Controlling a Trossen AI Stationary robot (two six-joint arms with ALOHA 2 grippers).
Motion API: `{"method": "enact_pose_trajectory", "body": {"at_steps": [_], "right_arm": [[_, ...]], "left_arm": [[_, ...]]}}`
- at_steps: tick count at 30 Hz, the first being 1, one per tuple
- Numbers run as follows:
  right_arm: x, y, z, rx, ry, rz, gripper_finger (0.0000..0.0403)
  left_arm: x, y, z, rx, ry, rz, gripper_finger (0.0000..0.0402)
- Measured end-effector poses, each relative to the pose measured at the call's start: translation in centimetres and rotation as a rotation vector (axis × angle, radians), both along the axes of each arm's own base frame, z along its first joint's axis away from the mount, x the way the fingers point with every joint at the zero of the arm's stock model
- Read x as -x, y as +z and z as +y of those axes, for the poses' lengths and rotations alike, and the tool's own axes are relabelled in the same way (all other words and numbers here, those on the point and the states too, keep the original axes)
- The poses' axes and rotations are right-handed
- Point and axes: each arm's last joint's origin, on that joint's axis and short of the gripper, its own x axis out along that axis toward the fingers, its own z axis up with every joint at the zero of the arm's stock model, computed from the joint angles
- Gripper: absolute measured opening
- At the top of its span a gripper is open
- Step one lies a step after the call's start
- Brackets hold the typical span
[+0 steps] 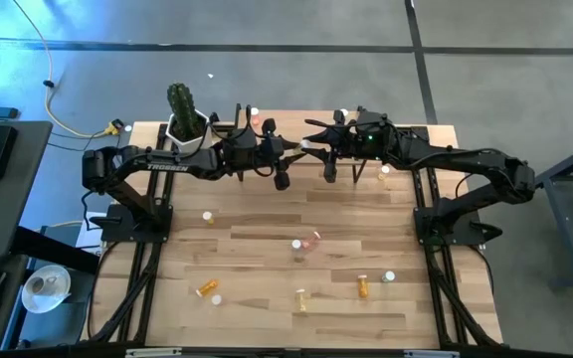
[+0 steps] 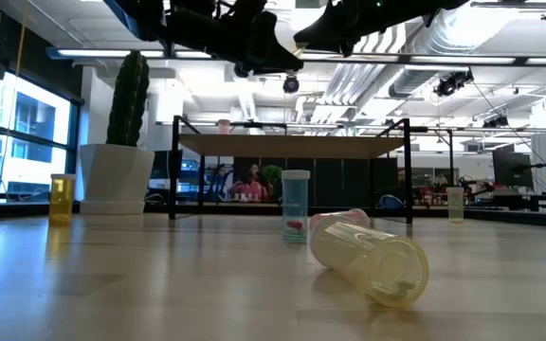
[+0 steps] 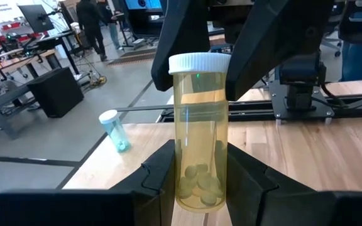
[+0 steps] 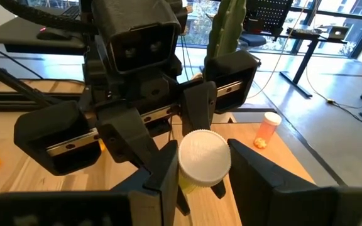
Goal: Pick and place medicine bottles onto shelf by color
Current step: Put the middle yellow pill bottle on the shelf
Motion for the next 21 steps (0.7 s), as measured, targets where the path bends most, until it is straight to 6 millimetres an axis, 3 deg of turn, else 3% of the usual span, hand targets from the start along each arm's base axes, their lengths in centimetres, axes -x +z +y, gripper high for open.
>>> {"method": "enact_pose_trajectory", "body": {"at_steps": [8, 15, 21], "right_arm": [[0.0, 0.0, 0.0, -0.024, -0.005, 0.000, 0.0106], [0.0, -0.1, 0.0, -0.026, -0.005, 0.006, 0.0106], [0.1, 0.0, -0.1, -0.013, -0.034, 0.013, 0.0106]], "left_arm": [[0.0, -0.1, 0.0, 0.012, -0.017, 0.000, 0.0107], [0.0, -0.4, -0.1, 0.029, -0.022, 0.038, 0.0166], [0.7, 0.8, -0.3, 0.016, -0.019, 0.010, 0.0203]]}}
